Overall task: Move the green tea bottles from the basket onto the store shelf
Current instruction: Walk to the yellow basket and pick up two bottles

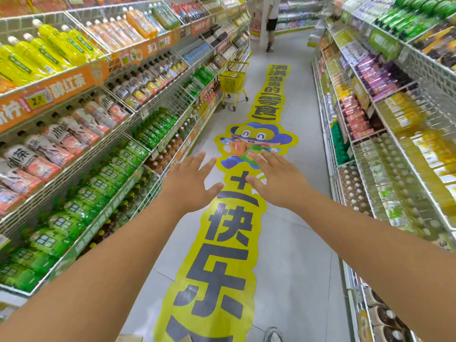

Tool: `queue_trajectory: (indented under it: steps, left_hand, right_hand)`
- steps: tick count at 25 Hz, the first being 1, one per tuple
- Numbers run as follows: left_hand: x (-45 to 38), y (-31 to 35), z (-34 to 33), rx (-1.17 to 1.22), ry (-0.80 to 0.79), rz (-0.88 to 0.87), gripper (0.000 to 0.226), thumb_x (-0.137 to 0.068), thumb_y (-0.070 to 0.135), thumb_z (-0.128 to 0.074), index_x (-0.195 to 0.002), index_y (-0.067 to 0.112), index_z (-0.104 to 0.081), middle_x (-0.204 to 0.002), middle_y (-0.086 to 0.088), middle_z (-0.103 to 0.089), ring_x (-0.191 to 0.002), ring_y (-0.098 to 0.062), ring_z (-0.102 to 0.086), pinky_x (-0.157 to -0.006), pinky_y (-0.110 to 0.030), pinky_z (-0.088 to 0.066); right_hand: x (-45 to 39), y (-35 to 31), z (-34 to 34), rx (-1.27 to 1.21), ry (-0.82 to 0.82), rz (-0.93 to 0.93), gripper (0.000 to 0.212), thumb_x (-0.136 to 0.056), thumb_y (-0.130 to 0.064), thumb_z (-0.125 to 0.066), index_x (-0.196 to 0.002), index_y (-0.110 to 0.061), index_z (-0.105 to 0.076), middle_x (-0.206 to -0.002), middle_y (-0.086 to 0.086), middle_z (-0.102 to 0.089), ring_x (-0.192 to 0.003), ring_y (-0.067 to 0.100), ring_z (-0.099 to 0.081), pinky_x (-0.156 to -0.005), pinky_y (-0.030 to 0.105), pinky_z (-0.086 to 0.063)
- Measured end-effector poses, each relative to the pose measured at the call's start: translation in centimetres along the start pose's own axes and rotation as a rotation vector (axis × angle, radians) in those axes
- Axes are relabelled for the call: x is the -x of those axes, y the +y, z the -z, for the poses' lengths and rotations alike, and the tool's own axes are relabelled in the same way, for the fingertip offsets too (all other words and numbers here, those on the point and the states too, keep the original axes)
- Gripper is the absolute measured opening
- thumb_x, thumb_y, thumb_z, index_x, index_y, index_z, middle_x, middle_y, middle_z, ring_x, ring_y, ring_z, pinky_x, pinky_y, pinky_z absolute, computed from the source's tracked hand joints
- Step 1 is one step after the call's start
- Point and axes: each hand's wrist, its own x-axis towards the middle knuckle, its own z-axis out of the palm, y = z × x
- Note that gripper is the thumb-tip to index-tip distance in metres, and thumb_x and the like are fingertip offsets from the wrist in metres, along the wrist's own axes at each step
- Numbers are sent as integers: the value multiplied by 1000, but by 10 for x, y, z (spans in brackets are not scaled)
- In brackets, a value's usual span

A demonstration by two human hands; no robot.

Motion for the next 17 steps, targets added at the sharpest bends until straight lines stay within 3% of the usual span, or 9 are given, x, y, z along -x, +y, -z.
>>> queue_trajectory:
  steps: [8, 13, 17]
  left_hand:
    - [-105, 6, -25, -26, 17, -12, 74, -98, 70, -27, -162, 36, -14, -171, -3, -13, -155, -27, -15, -124, -49, -16]
    - [-207, 18, -38, -33, 33, 19, 74, -97, 71, -26, -162, 36, -17, -171, 0, -12, -156, -25, -14, -124, -48, -16]
    - [-280, 30, -40, -44, 34, 6, 74, -98, 70, -28, -161, 32, -21, -170, -2, -16, -155, -26, -17, -124, -46, -18]
  right_hand:
    - [-87, 62, -24, -14, 19, -13, 75, -99, -64, -37, -161, -23, -28, -169, 7, -22, -157, 28, -16, -126, 45, -16]
    - [-171, 124, -28, -2, 19, 1, 81, -96, -69, -27, -162, -21, -26, -169, 5, -23, -157, 24, -16, -125, 44, -18]
    - [-226, 168, -25, 25, 2, 15, 79, -98, -68, -29, -162, -21, -25, -168, 6, -26, -156, 25, -18, -125, 46, -19]
